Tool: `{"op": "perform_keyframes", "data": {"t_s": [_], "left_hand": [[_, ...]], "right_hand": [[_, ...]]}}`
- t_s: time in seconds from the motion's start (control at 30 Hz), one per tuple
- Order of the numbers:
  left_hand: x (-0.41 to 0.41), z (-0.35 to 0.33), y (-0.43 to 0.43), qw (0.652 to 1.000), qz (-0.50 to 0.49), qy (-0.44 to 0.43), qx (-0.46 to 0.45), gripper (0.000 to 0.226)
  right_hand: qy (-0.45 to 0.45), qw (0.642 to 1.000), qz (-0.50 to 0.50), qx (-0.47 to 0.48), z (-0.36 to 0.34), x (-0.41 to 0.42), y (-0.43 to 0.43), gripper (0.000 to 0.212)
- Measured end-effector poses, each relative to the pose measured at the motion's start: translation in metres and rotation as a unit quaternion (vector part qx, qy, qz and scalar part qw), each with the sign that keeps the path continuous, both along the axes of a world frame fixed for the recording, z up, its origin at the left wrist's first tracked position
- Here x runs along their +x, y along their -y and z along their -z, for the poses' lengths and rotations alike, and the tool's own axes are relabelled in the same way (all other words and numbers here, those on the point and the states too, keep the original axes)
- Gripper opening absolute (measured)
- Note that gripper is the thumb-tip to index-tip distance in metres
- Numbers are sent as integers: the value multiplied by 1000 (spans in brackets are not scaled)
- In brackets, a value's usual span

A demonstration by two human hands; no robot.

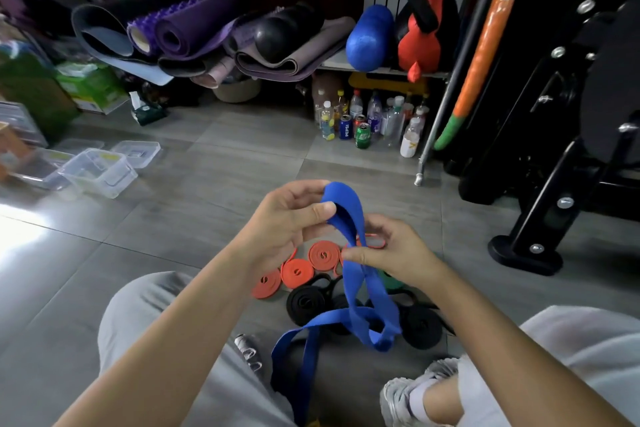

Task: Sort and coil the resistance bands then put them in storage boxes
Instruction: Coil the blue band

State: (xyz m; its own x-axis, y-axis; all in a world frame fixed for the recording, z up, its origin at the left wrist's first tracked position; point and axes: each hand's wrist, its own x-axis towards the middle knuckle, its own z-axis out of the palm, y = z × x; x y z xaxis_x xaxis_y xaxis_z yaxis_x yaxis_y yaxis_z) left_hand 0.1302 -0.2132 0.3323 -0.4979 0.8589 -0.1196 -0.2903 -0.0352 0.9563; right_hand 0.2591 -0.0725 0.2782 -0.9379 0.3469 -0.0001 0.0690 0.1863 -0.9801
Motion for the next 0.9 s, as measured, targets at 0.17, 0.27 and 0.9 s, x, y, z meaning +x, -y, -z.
{"op": "perform_keyframes", "data": {"t_s": [0.17, 0.27, 0.9], "left_hand": [[-9, 8, 13, 968, 17, -199, -153, 30], [-7, 8, 17, 810, 119, -466, -336, 48], [18, 16, 0, 681, 132, -635, -339, 49]], "right_hand": [[-4, 999, 41, 2, -2, 7, -17, 31], [59, 991, 14, 121, -3, 4, -14, 27], [150, 936, -80, 307, -26, -5, 3, 27]]}}
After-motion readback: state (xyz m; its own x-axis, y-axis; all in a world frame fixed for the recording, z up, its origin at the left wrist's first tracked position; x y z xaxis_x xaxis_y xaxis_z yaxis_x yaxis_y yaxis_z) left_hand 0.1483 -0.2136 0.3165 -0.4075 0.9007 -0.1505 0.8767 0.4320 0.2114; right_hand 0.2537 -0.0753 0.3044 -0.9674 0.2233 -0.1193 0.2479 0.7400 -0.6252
